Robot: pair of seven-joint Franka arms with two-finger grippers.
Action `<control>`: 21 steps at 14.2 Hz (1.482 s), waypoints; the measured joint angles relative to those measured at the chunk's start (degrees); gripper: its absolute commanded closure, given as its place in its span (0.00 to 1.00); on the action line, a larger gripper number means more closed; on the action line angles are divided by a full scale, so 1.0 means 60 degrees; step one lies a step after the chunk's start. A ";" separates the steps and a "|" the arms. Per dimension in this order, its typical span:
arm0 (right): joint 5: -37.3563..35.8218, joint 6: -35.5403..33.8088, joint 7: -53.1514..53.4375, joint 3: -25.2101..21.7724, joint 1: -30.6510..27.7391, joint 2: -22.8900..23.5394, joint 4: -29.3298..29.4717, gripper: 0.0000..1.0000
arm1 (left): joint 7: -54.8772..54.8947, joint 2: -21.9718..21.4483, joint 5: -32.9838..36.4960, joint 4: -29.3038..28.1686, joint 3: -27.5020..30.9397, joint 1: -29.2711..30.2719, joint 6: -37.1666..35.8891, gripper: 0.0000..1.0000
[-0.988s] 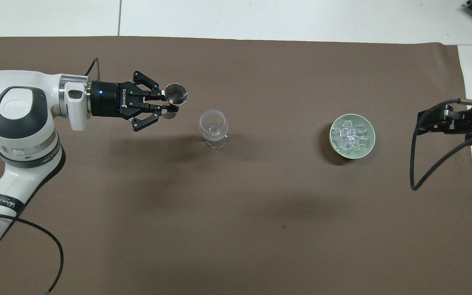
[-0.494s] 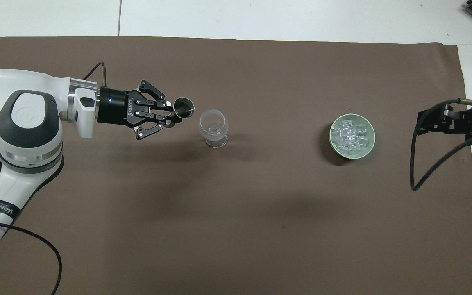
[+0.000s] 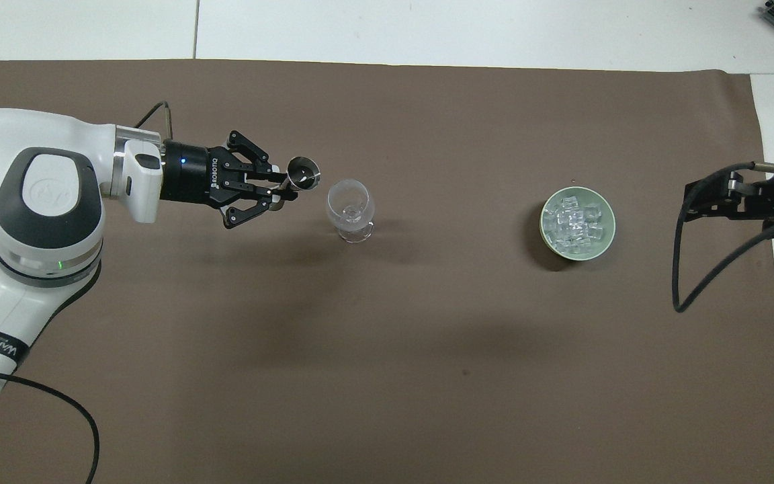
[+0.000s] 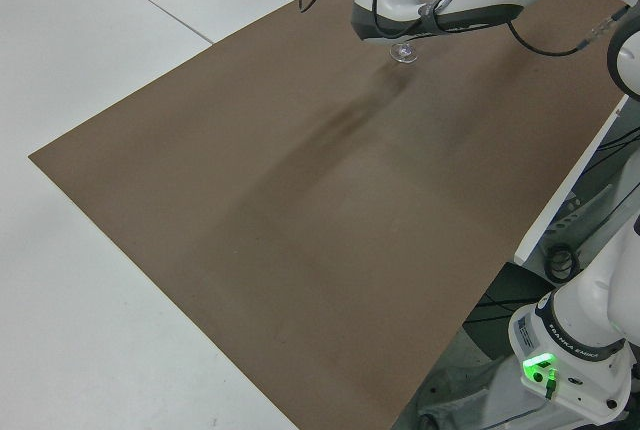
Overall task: Pour wine and add ice with both arms
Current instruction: 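Lift the metal cup with the left gripper toward the wine glass, then tilt the metal cup over the wine glass with the left gripper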
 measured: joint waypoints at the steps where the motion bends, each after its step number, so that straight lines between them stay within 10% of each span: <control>1: 0.0000 0.0000 0.0000 0.0000 0.0000 0.0000 0.0000 0.00 | -0.0098 -0.0014 0.0278 0.0000 -0.0003 -0.0060 0.0064 1.00; 21: 0.0000 0.0000 0.0000 0.0000 0.0000 0.0000 0.0000 0.00 | -0.2348 -0.0255 0.2680 0.0377 0.0009 -0.0801 0.0577 1.00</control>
